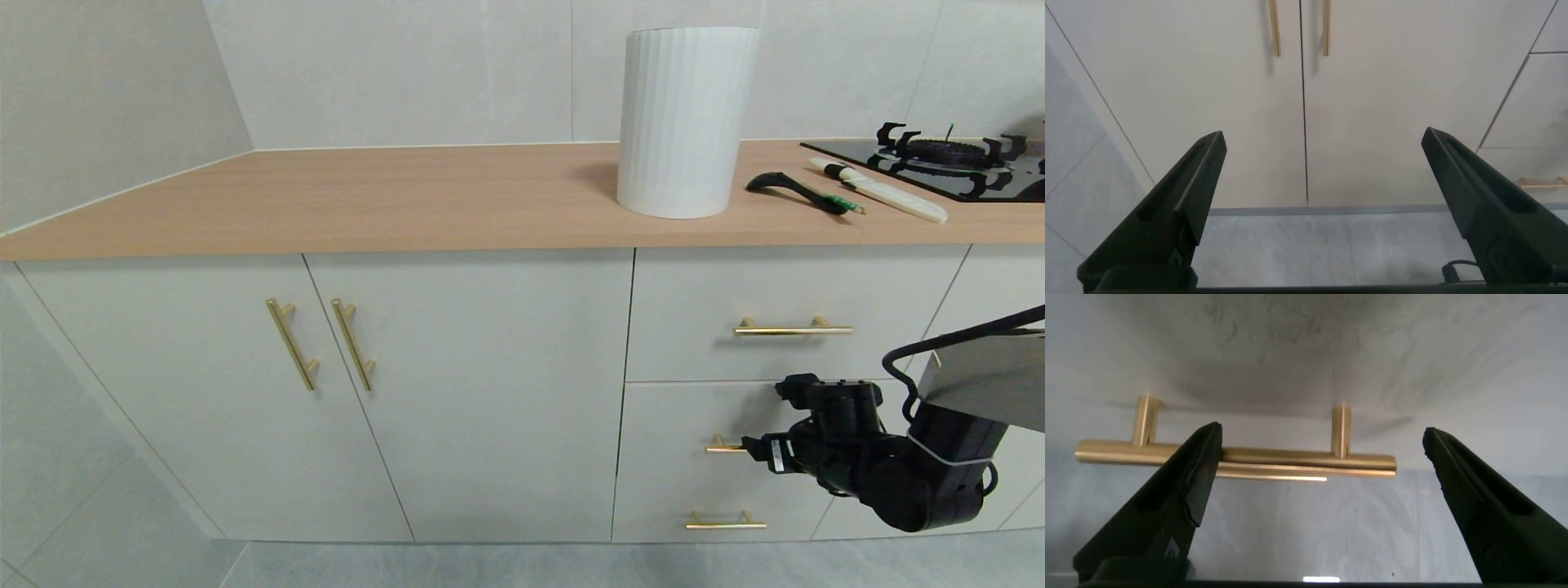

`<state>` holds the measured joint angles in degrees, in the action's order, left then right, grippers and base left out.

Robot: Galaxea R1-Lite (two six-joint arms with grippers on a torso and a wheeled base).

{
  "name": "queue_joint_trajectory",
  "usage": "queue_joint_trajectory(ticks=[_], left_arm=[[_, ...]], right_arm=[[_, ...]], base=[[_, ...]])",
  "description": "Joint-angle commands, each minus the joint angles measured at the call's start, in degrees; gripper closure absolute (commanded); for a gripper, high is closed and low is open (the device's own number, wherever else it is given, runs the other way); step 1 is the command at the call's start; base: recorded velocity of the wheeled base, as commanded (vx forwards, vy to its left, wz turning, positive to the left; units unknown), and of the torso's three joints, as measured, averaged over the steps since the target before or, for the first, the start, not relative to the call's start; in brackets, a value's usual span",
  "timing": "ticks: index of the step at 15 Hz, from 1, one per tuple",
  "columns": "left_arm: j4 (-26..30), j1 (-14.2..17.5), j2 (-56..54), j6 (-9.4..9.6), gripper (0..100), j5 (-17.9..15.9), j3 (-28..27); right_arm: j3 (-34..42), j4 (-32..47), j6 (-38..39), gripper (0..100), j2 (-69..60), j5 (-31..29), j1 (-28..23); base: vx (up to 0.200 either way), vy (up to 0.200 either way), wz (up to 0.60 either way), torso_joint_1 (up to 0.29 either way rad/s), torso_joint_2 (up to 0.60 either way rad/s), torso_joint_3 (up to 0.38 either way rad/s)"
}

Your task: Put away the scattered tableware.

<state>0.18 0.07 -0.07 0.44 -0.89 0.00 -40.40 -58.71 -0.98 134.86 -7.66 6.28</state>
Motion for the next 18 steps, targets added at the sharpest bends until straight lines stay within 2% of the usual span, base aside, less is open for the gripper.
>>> queue_joint_trajectory(ticks=[1, 7, 8, 11, 12, 14, 16, 18], left_arm=[[0.0, 0.0, 0.1, 0.00, 0, 0.0, 0.0], [0.0, 0.0, 0.1, 0.00, 0, 0.0, 0.0], [0.0, -0.1, 0.1, 0.00, 0, 0.0, 0.0], [0.0, 0.0, 0.1, 0.00, 0, 0.0, 0.0], [0.0, -0.1, 0.1, 0.00, 0, 0.0, 0.0], [0.0, -0.1, 0.1, 0.00, 0, 0.0, 0.0], [0.0, 0.0, 0.1, 0.00, 0, 0.0, 0.0], [0.0, -0.1, 0.1, 0.00, 0, 0.0, 0.0]], right_arm=[[0.2, 0.1, -0.1, 0, 0.8, 0.0, 0.0], [5.8, 1.3, -4.3, 0, -4.8, 1.6, 0.0], [6.3, 3.8, -4.5, 0, -8.7, 1.9, 0.0], [6.4, 18.9, -4.5, 0, -24.6, 4.5, 0.1], [4.6, 31.3, -4.4, 0, -34.7, 6.2, 1.5], [1.4, 41.0, -4.1, 0, -42.9, 6.3, 3.2], [-0.3, 41.6, -4.1, 0, -44.7, 6.1, 3.3], [-2.9, 41.3, -3.4, 0, -40.1, 6.1, 3.3]], base=[[0.000, 0.000, 0.00, 0.000, 0.00, 0.000], [0.000, 0.000, 0.00, 0.000, 0.00, 0.000], [0.000, 0.000, 0.00, 0.000, 0.00, 0.000], [0.000, 0.000, 0.00, 0.000, 0.00, 0.000], [0.000, 0.000, 0.00, 0.000, 0.00, 0.000], [0.000, 0.000, 0.00, 0.000, 0.00, 0.000], [0.000, 0.000, 0.00, 0.000, 0.00, 0.000], [0.000, 0.000, 0.00, 0.000, 0.00, 0.000]])
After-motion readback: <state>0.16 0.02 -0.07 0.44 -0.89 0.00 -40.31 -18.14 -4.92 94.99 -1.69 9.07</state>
